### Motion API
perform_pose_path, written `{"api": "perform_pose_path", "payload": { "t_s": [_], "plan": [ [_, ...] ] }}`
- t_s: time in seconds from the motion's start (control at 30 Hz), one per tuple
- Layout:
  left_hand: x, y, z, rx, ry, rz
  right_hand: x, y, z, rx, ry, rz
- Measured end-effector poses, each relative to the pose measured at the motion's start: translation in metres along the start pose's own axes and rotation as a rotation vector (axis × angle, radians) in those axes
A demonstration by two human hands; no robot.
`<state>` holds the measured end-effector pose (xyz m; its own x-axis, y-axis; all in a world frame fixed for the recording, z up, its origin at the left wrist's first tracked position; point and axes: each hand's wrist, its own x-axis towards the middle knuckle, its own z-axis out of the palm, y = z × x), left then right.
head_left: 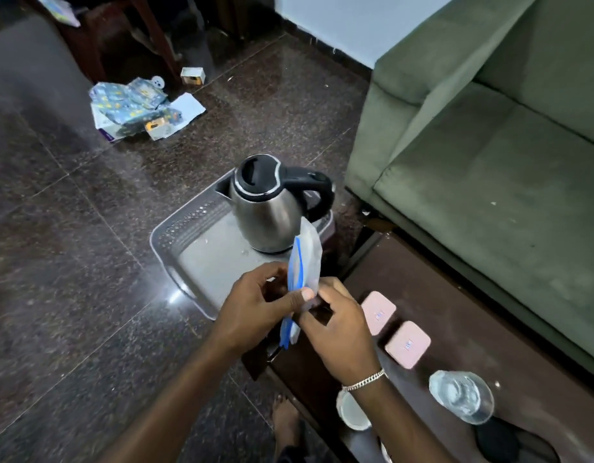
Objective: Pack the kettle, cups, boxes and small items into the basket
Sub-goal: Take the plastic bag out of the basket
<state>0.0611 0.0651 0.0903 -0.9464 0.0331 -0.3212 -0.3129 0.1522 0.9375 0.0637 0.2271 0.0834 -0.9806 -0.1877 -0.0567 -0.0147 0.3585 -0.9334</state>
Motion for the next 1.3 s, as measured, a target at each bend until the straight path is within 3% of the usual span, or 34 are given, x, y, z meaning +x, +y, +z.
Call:
{"api": "perform_pose_path", "payload": {
  "t_s": [0.2, 0.37, 0.43, 0.57, 0.63, 0.77, 0.93, 1.0, 1.07, 1.17, 1.23, 1.3],
  "plan": [
    [-0.009, 0.020, 0.076, -0.065, -0.090, 0.065, -0.042, 0.018, -0.075, 0.197, 0.127, 0.118],
    [-0.020, 0.027, 0.145, 0.103, -0.031, 0.132, -0.078, 0.037, -0.134, 0.293, 0.232, 0.233],
    [-0.026, 0.032, 0.170, 0.151, -0.017, 0.141, -0.093, 0.040, -0.155, 0.179, 0.313, 0.215],
    [-0.040, 0.045, 0.221, 0.252, -0.023, 0.212, -0.124, 0.039, -0.195, -0.276, 0.543, 0.128],
    [-0.046, 0.051, 0.239, 0.277, -0.027, 0.240, -0.136, 0.039, -0.208, -0.414, 0.606, 0.239],
    [-0.056, 0.060, 0.269, 0.261, -0.061, 0.286, -0.156, 0.045, -0.233, -0.402, 0.634, 0.404],
    [-0.060, 0.070, 0.289, 0.448, -0.007, 0.542, -0.175, 0.048, -0.273, -0.427, 0.756, 0.328],
    [-0.060, 0.073, 0.292, 0.490, 0.017, 0.557, -0.180, 0.048, -0.291, -0.428, 0.790, 0.229],
    [-0.061, 0.078, 0.298, 0.492, 0.027, 0.552, -0.184, 0.044, -0.302, -0.457, 0.789, 0.143],
    [-0.066, 0.084, 0.310, 0.493, -0.012, 0.604, -0.187, 0.030, -0.305, -0.724, 0.735, 0.138],
    [-0.070, 0.088, 0.319, 0.517, -0.045, 0.651, -0.187, 0.021, -0.304, -0.909, 0.628, 0.180],
    [-0.073, 0.089, 0.327, 0.546, -0.083, 0.686, -0.186, 0.010, -0.304, -1.007, 0.434, 0.348]
  ]
}}
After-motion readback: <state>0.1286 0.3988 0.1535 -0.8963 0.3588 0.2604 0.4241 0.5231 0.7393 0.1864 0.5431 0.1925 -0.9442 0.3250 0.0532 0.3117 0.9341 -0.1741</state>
